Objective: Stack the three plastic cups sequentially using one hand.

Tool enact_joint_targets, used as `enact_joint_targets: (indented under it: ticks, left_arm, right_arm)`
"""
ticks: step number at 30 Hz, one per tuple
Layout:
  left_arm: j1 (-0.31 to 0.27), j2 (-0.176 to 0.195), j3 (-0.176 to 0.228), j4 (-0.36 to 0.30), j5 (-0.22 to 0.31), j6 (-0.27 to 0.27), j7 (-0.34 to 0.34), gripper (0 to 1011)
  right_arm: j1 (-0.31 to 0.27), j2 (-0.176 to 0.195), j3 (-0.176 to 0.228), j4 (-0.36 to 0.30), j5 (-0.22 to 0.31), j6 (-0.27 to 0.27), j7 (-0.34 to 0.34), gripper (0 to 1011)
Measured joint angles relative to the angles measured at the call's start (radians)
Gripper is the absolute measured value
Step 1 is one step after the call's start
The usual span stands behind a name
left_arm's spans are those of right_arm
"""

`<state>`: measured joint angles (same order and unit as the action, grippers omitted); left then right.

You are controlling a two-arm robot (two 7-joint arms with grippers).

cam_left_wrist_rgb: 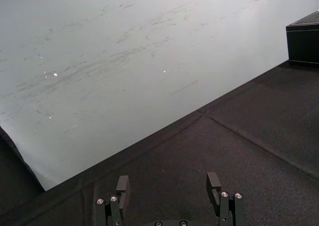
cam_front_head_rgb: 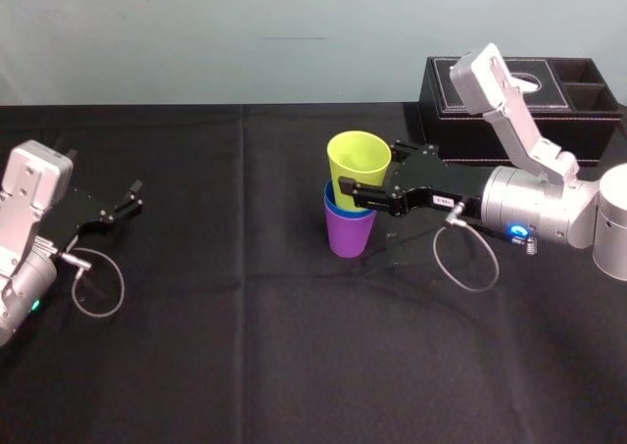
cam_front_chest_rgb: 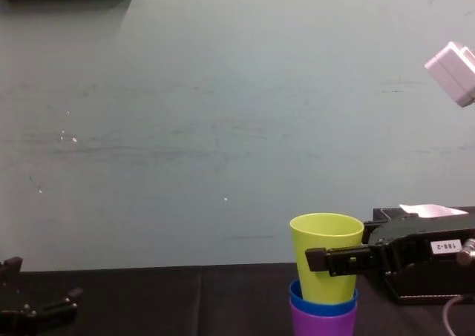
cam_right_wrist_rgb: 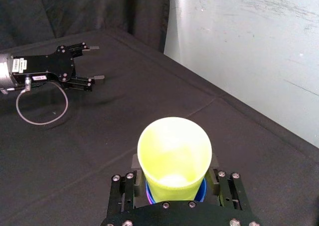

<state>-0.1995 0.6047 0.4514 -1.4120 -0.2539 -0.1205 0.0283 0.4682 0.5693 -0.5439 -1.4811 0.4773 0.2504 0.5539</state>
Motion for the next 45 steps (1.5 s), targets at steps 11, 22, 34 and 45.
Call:
enact_joint_targets:
  ticks: [11, 22, 34, 45]
  left_arm:
    - [0.0, 0.0, 0.0, 0.0, 0.0, 0.0, 0.0, 1011]
    - [0.0, 0.0, 0.0, 0.0, 0.0, 0.0, 0.0, 1011]
    - [0.0, 0.0, 0.0, 0.0, 0.0, 0.0, 0.0, 1011]
    - [0.0, 0.0, 0.0, 0.0, 0.0, 0.0, 0.0, 1011]
  right_arm:
    - [0.0, 0.001, 0.0, -0.001, 0.001, 0.001, -0.001, 1003]
    - [0.0, 0.001, 0.0, -0.002, 0.001, 0.001, -0.001, 1003]
    - [0.0, 0.001, 0.0, -0.002, 0.001, 0.001, -0.001, 1003]
    - [-0.057, 0.026, 0.048, -0.062, 0.009, -0.01, -0.039, 1003]
